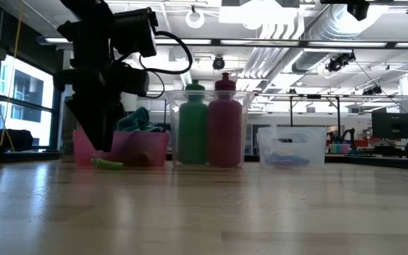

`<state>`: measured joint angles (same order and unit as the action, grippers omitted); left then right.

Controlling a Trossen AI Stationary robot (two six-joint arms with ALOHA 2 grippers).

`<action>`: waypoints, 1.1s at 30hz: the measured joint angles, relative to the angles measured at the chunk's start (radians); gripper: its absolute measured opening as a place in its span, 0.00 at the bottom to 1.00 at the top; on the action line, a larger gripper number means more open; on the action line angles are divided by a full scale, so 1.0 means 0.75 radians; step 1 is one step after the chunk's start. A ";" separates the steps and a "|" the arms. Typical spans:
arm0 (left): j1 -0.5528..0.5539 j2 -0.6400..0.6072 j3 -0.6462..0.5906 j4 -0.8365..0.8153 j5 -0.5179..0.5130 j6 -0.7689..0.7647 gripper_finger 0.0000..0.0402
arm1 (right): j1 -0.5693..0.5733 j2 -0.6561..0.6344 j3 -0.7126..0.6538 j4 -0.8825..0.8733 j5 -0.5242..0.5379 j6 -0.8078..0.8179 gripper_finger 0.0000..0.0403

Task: Pick & Place Sports Items
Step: Put the green spring keychain into the right transparent bin

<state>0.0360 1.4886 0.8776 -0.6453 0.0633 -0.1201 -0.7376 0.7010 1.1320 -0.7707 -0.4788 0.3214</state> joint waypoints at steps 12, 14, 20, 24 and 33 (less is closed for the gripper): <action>0.024 0.001 -0.011 0.027 -0.083 0.051 0.46 | 0.000 0.000 0.000 0.001 0.005 -0.001 0.35; 0.030 0.001 -0.030 0.054 -0.056 0.055 0.46 | 0.000 0.000 0.000 0.001 0.005 -0.001 0.35; 0.037 0.002 -0.090 0.076 -0.041 0.014 0.46 | 0.000 0.000 0.000 0.001 0.002 -0.001 0.35; 0.035 0.003 -0.112 0.083 -0.007 0.005 0.46 | 0.000 0.000 0.000 0.003 0.001 -0.001 0.35; 0.011 0.107 -0.131 0.146 -0.026 -0.053 0.45 | 0.000 0.000 0.000 0.012 0.005 0.000 0.35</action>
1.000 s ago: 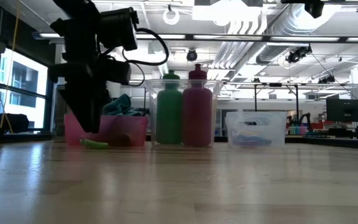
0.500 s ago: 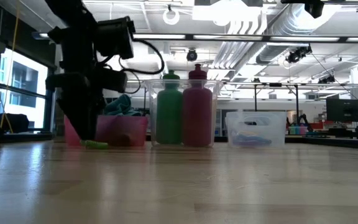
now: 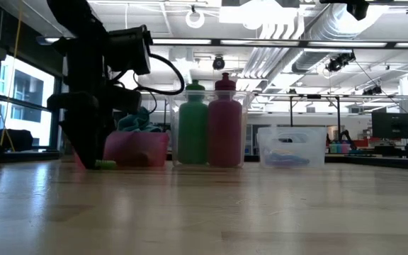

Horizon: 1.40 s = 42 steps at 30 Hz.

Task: Pick & Place Sports Items
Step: Put the green spring keychain into the right transparent bin

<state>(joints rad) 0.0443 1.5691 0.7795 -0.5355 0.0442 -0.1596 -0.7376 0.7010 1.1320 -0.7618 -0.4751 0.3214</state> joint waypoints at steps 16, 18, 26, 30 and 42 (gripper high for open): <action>-0.030 -0.089 -0.005 -0.079 0.010 -0.134 0.06 | 0.000 0.000 0.000 0.018 -0.005 0.000 0.35; -0.030 -0.109 -0.005 -0.079 0.018 -0.142 0.06 | 0.000 0.000 0.000 0.019 -0.005 0.001 0.35; -0.041 -0.210 -0.005 -0.087 0.027 -0.247 0.02 | 0.000 0.000 0.000 0.018 -0.007 0.001 0.35; -0.041 -0.266 -0.005 -0.080 0.056 -0.300 0.02 | 0.000 0.000 0.000 0.018 -0.006 0.001 0.35; -0.040 -0.418 -0.003 0.081 0.156 -0.417 0.02 | 0.000 0.000 0.000 0.014 -0.008 0.001 0.35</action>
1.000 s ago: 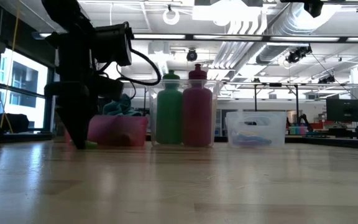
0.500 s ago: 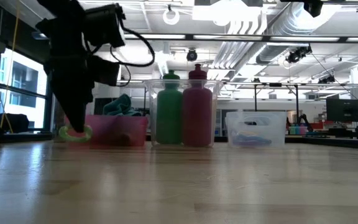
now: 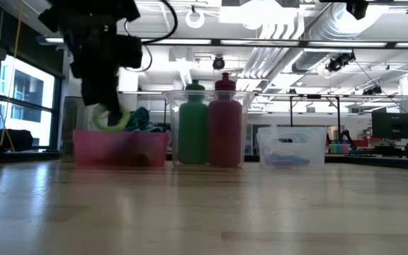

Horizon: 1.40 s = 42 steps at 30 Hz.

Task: Pick & Place Sports Items
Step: Put the green spring keychain into the right transparent bin

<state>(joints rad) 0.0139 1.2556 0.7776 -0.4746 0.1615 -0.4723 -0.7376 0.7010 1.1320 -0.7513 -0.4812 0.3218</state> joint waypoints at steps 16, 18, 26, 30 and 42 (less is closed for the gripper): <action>-0.053 -0.040 0.001 0.616 -0.092 -0.120 0.02 | 0.000 0.000 0.000 -0.003 -0.037 0.035 0.35; -0.052 -0.040 0.002 0.683 -0.116 -0.120 0.02 | 0.000 0.000 0.000 -0.003 -0.039 0.035 0.35; -0.052 -0.039 0.078 0.747 -0.201 -0.072 0.02 | 0.000 0.000 0.000 -0.003 -0.071 0.045 0.35; -0.048 -0.039 0.141 0.747 -0.233 -0.016 0.02 | 0.000 0.000 0.000 -0.003 -0.094 0.070 0.35; 0.006 -0.039 0.240 0.789 -0.298 0.072 0.02 | 0.000 0.035 0.001 -0.001 -0.133 0.268 0.35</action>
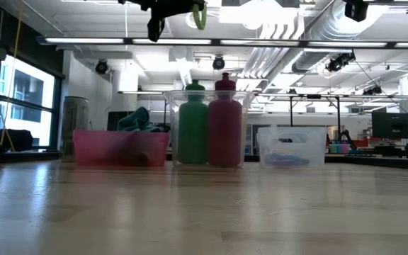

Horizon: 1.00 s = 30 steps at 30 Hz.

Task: Pick & Place Sports Items
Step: Put the green spring keychain into the right transparent bin

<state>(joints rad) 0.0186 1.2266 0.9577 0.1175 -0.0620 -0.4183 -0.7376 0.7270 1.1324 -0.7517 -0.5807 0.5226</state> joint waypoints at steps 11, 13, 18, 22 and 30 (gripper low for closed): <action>0.052 0.093 0.054 0.114 -0.001 0.026 0.02 | 0.002 0.052 0.000 0.015 -0.002 -0.009 0.35; 0.057 0.139 0.101 0.116 0.006 0.071 0.02 | 0.011 0.059 0.000 0.024 -0.001 -0.029 0.35; 0.096 0.238 0.224 0.106 0.043 0.167 0.02 | 0.050 0.081 0.000 0.042 0.007 -0.057 0.35; 0.149 0.304 0.324 0.107 0.081 0.185 0.02 | 0.082 0.104 0.000 0.042 0.016 -0.075 0.35; 0.225 0.415 0.472 0.114 0.122 0.244 0.02 | 0.148 0.122 0.000 0.041 0.148 -0.110 0.35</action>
<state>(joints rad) 0.1873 1.5376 1.3118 0.2032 0.0293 -0.2351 -0.6263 0.8185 1.1324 -0.7212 -0.4697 0.4399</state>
